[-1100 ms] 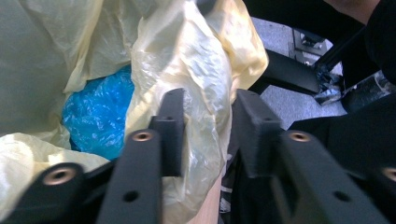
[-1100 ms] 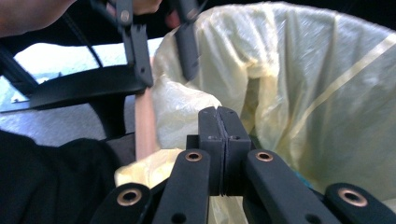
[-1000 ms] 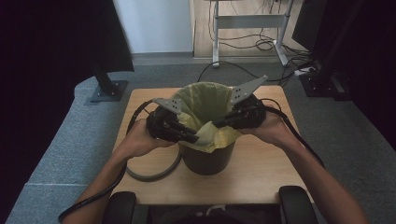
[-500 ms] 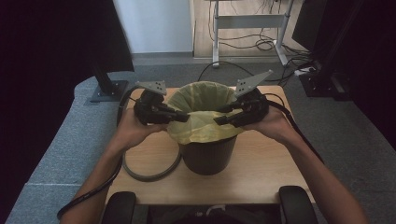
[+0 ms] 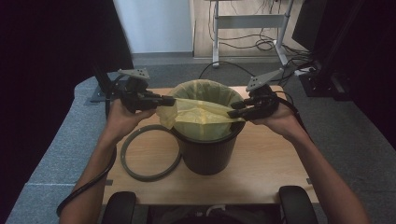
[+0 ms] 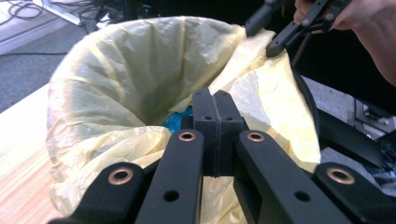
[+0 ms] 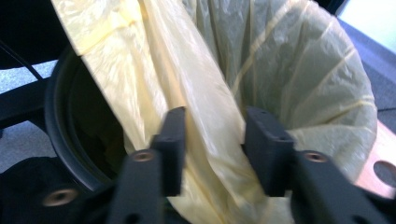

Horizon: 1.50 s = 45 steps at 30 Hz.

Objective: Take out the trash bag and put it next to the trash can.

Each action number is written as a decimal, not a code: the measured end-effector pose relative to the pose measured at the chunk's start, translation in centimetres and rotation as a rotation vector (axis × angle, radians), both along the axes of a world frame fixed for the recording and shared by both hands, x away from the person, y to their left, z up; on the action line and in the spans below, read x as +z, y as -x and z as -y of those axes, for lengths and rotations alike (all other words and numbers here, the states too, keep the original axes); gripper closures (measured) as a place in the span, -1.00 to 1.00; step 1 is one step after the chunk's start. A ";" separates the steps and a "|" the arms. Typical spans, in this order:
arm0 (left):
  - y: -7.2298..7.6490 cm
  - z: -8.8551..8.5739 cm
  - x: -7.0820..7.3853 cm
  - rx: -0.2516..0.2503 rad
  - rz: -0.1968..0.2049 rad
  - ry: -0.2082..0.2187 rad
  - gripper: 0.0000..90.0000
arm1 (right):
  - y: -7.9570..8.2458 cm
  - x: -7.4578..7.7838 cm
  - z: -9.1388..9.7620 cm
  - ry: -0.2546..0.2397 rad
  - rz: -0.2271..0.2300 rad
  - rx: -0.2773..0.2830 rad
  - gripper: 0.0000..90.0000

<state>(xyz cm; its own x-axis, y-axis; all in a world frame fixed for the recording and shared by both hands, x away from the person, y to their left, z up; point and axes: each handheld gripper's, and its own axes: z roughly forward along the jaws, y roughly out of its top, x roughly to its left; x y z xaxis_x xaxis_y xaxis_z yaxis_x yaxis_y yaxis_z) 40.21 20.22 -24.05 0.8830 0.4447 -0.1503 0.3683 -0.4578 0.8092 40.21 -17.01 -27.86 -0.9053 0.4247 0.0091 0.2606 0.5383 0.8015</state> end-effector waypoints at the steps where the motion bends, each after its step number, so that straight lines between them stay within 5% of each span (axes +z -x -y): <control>1: -0.2 0.0 0.0 0.004 0.000 -0.001 0.99 | -0.1 -0.1 0.1 0.006 -0.008 -0.002 0.57; 5: -0.7 0.0 0.3 0.027 0.012 -0.007 0.99 | -0.4 0.1 0.0 0.001 -0.003 -0.004 0.81; 18: -3.3 0.6 1.7 0.119 0.045 -0.069 0.99 | -2.1 2.2 -0.5 -0.022 0.051 -0.062 0.96; 30: -6.2 0.7 -0.2 0.163 0.006 -0.110 0.99 | -4.4 3.1 -0.8 -0.048 0.081 -0.129 0.98; 37: -7.2 0.5 -1.8 0.196 -0.016 -0.153 0.91 | -5.7 1.8 -1.4 0.014 0.046 -0.141 0.96; 42: -7.7 0.5 -2.9 0.230 -0.017 -0.186 0.40 | -6.2 0.3 -1.7 0.061 0.056 -0.154 0.72; 45: -8.1 0.5 -3.5 0.230 -0.046 -0.187 0.16 | -6.5 -0.1 -1.8 0.086 0.087 -0.204 0.08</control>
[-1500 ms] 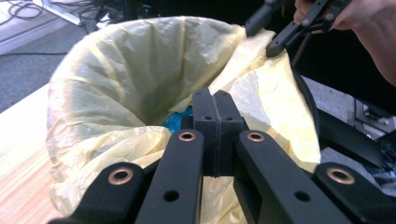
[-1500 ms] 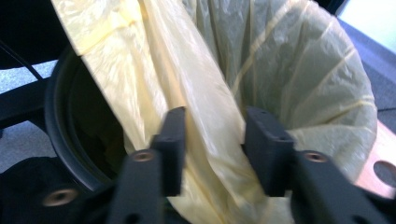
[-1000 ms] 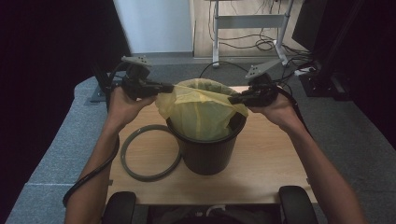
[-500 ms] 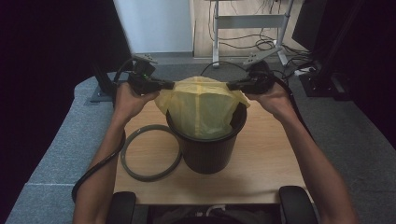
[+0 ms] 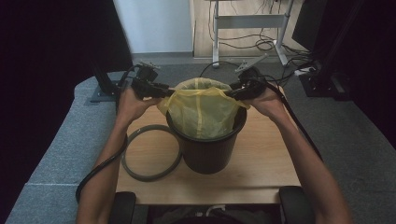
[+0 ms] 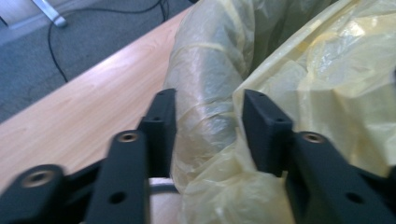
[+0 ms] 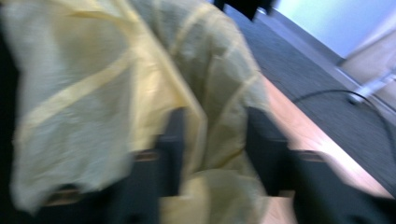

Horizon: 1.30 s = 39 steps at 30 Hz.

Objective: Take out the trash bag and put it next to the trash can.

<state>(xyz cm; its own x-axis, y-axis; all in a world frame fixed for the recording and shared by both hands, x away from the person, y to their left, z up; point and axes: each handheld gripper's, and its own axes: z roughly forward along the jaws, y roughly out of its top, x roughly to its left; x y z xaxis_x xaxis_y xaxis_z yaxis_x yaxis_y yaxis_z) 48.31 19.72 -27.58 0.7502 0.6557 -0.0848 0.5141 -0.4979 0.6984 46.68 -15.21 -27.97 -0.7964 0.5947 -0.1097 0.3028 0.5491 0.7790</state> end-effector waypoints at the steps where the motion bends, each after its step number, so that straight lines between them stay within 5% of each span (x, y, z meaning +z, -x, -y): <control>1: -0.1 0.0 -0.1 0.001 -0.008 0.005 0.12 | -0.1 -0.2 0.0 0.005 0.014 -0.028 -0.07; 3: -0.2 0.1 -0.4 -0.006 -0.023 0.007 0.11 | -0.4 -0.5 0.0 0.014 0.032 -0.051 -0.28; 6: -0.3 0.3 -0.6 -0.026 -0.041 0.018 0.26 | -0.9 -1.1 -0.1 0.053 0.014 -0.065 -0.27; 10: 0.0 1.0 -0.5 -0.045 -0.043 -0.013 0.52 | -1.1 -1.9 -0.1 0.082 -0.017 -0.053 0.27; 16: 0.6 2.0 0.5 -0.013 0.024 -0.074 0.74 | -0.7 -1.0 0.6 0.070 0.036 -0.082 0.74; 18: 0.9 2.1 0.9 -0.020 0.043 -0.050 0.81 | -0.5 -0.7 0.7 0.072 0.050 -0.076 0.78; 19: 1.0 2.3 1.0 -0.022 0.050 -0.048 0.84 | -0.3 -0.5 0.7 0.071 0.060 -0.077 0.97; 24: 1.6 2.6 1.6 -0.056 0.071 -0.022 0.96 | 0.1 0.3 0.8 0.059 0.080 -0.066 0.99; 30: 2.3 2.6 2.9 -0.089 0.096 0.048 0.97 | 0.6 1.4 1.4 -0.037 0.074 -0.031 0.99; 39: 3.0 3.6 3.9 -0.172 0.108 0.139 0.97 | 1.9 3.6 0.6 -0.109 0.087 0.070 0.99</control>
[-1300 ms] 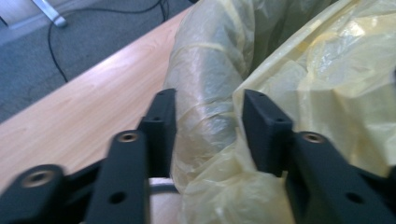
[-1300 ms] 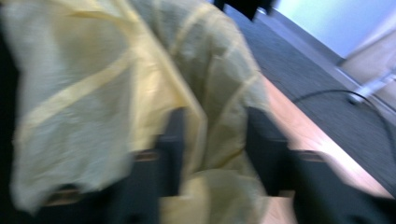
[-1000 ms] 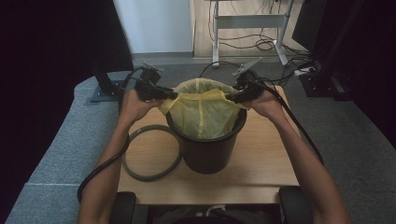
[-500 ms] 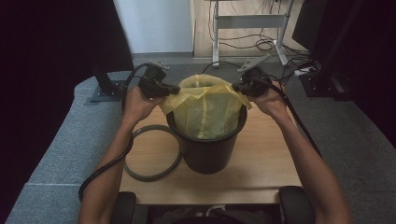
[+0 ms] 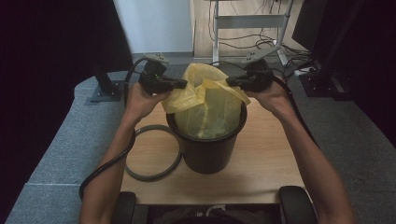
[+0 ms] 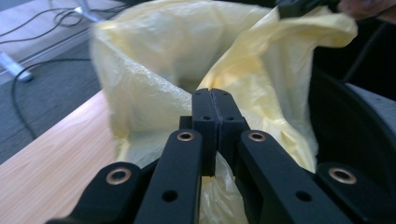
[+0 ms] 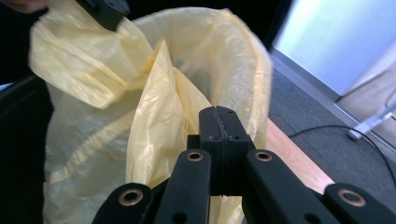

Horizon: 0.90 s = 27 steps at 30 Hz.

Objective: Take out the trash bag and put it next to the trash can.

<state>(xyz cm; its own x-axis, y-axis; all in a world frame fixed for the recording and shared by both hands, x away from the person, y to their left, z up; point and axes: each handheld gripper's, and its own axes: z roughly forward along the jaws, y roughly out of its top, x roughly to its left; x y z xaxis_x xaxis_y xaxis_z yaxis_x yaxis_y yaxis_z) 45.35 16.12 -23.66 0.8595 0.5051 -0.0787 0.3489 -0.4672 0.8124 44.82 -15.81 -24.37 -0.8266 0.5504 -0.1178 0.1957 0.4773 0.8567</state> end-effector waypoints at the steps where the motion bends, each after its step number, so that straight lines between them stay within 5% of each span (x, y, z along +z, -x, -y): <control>1: 0.1 0.2 0.0 -0.014 0.001 0.007 0.97 | 0.1 0.1 -0.2 -0.002 -0.001 0.013 0.99; 10: 0.7 3.1 -0.3 -0.112 -0.012 -0.005 0.95 | 0.6 -0.7 -2.9 -0.034 -0.035 0.117 0.99; 15: 0.8 4.7 -1.5 -0.123 0.010 -0.096 0.46 | 0.8 -1.0 -4.0 -0.026 -0.041 0.150 0.99; 19: 0.9 5.6 -1.9 -0.147 0.026 -0.122 0.25 | 1.0 -1.3 -4.7 -0.023 -0.046 0.166 0.99; 21: 1.1 5.9 -2.0 -0.158 0.036 -0.136 0.30 | 1.0 -1.3 -4.9 -0.020 -0.046 0.171 0.99; 27: 1.2 5.9 -2.4 -0.194 0.033 -0.155 0.87 | 1.0 -1.5 -4.9 -0.022 -0.060 0.176 0.98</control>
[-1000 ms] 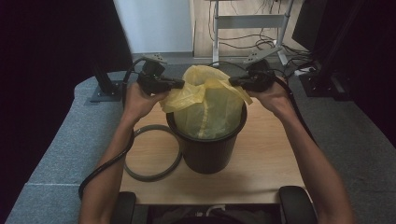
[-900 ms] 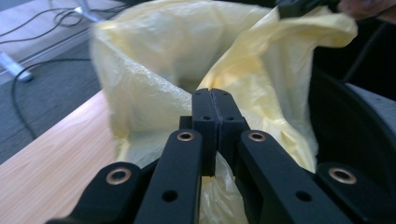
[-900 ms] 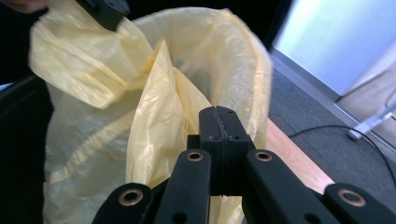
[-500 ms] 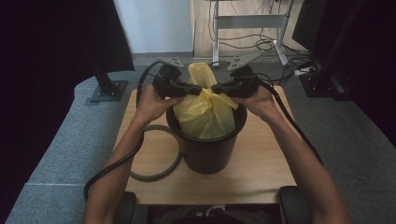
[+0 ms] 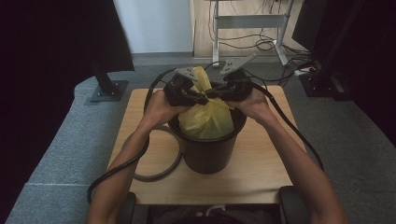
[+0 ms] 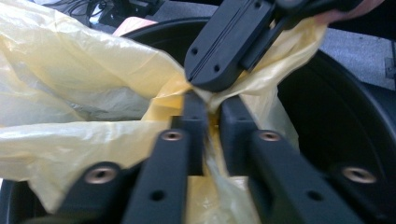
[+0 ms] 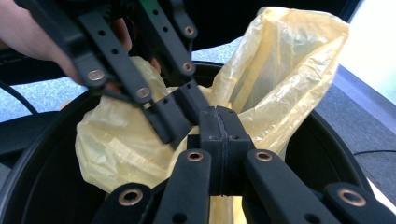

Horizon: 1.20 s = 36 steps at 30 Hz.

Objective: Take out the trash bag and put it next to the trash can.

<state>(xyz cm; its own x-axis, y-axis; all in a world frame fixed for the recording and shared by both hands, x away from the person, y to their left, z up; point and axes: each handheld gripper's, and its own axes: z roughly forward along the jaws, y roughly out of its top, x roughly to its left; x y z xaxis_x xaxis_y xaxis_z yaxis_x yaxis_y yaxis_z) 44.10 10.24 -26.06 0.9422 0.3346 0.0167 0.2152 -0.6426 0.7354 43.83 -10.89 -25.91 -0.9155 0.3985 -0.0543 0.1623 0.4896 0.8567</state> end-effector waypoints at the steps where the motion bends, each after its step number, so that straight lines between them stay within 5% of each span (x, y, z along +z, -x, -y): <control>1: -0.1 -0.1 -0.1 -0.006 -0.008 0.010 0.90 | 0.0 0.0 0.1 -0.003 -0.001 0.003 0.97; 4: -0.1 -0.4 -0.1 0.003 -0.009 0.012 0.95 | 0.1 0.2 0.2 -0.016 -0.002 0.012 0.68; 5: -0.2 -0.9 0.0 0.012 -0.007 0.014 0.95 | 0.1 0.6 0.6 -0.033 -0.006 0.009 0.17; 8: -0.3 -1.4 0.1 0.021 -0.011 0.023 0.96 | 0.1 0.9 1.0 -0.051 -0.015 0.008 -0.32; 10: -0.3 -1.8 0.3 0.028 -0.013 0.031 0.96 | 0.1 1.0 1.4 -0.037 -0.013 -0.021 -0.72; 13: -0.2 -2.1 0.7 0.032 -0.014 0.065 0.96 | 0.0 0.0 1.1 0.038 -0.062 -0.013 -1.00; 17: -0.1 -1.8 1.3 0.011 -0.016 0.097 0.96 | 0.0 -1.1 0.2 0.078 -0.078 -0.001 -1.00; 23: 0.4 -0.6 2.4 -0.037 -0.028 0.163 0.95 | 0.4 -1.8 -2.4 0.067 -0.073 0.057 -0.89; 24: 0.5 -0.5 2.6 -0.050 -0.036 0.182 0.95 | 0.6 -1.8 -2.6 0.066 -0.061 0.054 -0.78; 25: 0.6 -0.4 2.8 -0.068 -0.049 0.215 0.95 | 0.8 -1.6 -2.9 0.056 -0.040 0.051 -0.30; 26: 0.6 -0.4 2.8 -0.068 -0.049 0.215 0.94 | 0.8 -1.6 -2.9 0.056 -0.040 0.051 -0.30; 27: 0.8 -0.5 3.0 -0.072 -0.045 0.223 0.87 | 0.9 -1.5 -2.6 0.040 -0.025 0.074 0.27; 29: 0.9 -1.0 3.3 -0.061 -0.032 0.235 0.64 | 1.1 -1.5 -2.2 0.043 0.006 0.060 0.55; 32: 1.1 -2.0 3.8 -0.033 -0.009 0.248 0.24 | 1.1 -1.5 -1.3 0.023 0.030 0.036 0.79; 36: 1.3 -3.7 4.1 -0.010 -0.007 0.255 -0.16 | 0.9 -1.2 0.1 0.021 0.031 0.001 0.83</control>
<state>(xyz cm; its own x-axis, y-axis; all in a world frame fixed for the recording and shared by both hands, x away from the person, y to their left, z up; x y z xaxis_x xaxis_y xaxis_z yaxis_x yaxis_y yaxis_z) 42.83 13.92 -21.99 0.9454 0.3175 -0.0737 0.2154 -0.4388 0.8724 42.91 -10.96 -27.07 -0.9137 0.3962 -0.0910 0.1356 0.5081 0.8506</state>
